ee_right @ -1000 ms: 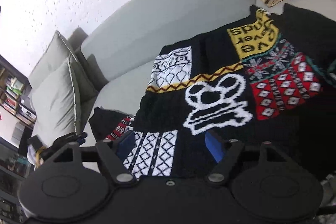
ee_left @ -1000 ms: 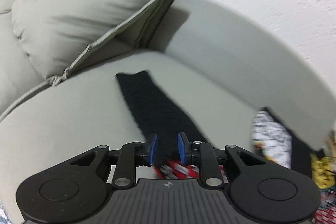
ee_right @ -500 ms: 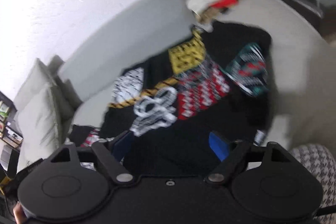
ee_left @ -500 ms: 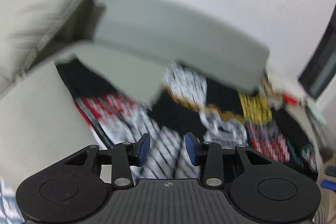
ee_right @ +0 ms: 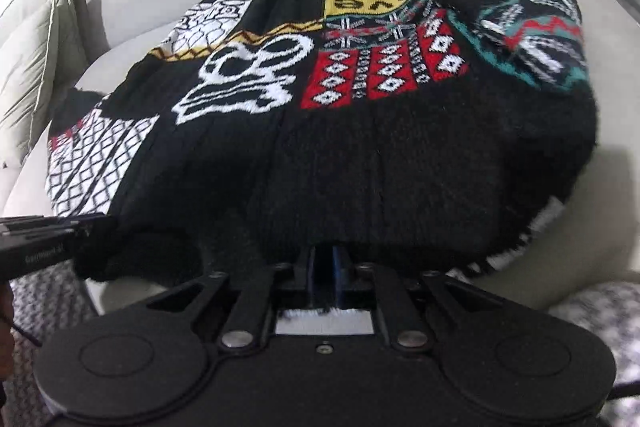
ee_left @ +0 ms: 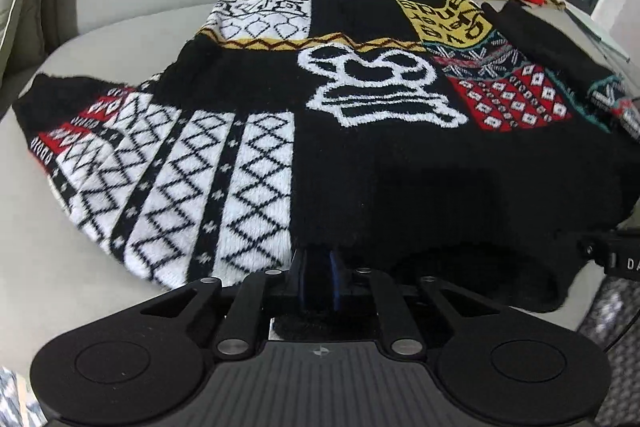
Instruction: Fold clothes
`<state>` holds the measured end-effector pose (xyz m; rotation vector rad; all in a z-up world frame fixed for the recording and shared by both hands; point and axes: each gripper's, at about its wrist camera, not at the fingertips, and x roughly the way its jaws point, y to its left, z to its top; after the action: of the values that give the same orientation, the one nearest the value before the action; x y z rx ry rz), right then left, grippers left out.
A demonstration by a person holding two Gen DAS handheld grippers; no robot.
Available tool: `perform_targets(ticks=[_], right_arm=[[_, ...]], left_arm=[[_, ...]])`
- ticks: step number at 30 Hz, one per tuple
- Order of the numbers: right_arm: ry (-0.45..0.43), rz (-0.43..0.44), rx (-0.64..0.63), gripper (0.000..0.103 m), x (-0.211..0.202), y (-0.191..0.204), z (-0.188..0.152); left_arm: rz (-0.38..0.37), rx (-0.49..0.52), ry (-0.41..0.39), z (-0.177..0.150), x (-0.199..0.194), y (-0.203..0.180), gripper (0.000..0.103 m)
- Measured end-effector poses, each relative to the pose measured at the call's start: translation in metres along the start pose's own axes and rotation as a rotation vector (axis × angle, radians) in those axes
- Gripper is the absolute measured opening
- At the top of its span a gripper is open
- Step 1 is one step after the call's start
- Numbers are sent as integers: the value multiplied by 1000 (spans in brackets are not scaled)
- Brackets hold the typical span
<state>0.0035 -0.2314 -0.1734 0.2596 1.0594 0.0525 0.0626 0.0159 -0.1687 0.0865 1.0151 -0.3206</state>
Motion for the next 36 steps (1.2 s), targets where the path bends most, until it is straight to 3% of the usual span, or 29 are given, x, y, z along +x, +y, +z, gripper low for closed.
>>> perform_targets(ticks=[2, 4, 6, 8, 10, 15, 22, 28, 31, 33, 36], right_arm=[[-48, 24, 19, 12, -18, -5, 8], [-129, 47, 28, 27, -39, -9, 17], [-232, 32, 11, 45, -61, -9, 30], [-303, -4, -9, 51, -71, -8, 47], [-355, -40, -22, 51, -74, -9, 67], [-375, -118, -2, 50, -45, -18, 119], [-292, -261, 28, 50, 28, -36, 174], [-158, -455, -14, 50, 90, -44, 200], [-143, -501, -28, 37, 97, -50, 196], [-182, -446, 30, 12, 84, -58, 192], [-275, -351, 151, 11, 47, -72, 183]], left_arm=[[2, 7, -43, 9, -14, -6, 11], [5, 20, -95, 17, -28, -14, 15], [-25, 21, -153, 27, -44, -21, 27], [-47, 23, -208, 36, -58, -27, 33], [-56, 25, -233, 44, -63, -32, 34], [-66, 8, -231, 60, -50, -33, 35], [-102, -27, -195, 78, -22, -25, 35], [-112, -42, -140, 75, -2, -21, 35], [-111, -49, -123, 71, 2, -20, 35], [-113, -55, -119, 69, 1, -20, 35], [-118, -46, -128, 67, -5, -24, 35]])
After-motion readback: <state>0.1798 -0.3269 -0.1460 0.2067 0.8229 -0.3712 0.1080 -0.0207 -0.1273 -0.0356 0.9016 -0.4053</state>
